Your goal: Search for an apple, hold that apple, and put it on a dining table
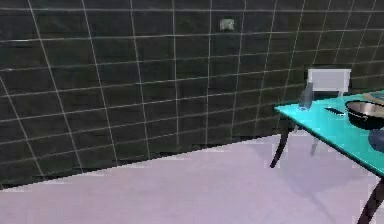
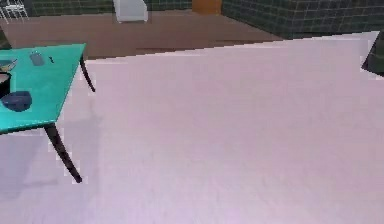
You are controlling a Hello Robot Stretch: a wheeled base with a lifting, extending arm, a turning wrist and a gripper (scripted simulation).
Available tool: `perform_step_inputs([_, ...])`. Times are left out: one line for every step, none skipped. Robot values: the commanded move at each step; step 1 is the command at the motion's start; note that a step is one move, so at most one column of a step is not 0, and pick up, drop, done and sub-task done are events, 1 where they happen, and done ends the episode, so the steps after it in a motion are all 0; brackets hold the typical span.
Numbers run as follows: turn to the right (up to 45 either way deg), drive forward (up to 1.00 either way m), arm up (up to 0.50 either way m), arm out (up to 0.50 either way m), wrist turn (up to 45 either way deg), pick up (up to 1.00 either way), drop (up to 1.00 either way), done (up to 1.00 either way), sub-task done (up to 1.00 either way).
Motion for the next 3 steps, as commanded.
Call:
perform_step_inputs([-39.0, 0.0, 0.0, 0.0, 0.0, 0.0, 0.0, 0.0, 0.0])
perform_step_inputs([0.0, 0.6, 0.0, 0.0, 0.0, 0.0, 0.0, 0.0, 0.0])
perform_step_inputs([-45.0, 0.0, 0.0, 0.0, 0.0, 0.0, 0.0, 0.0, 0.0])
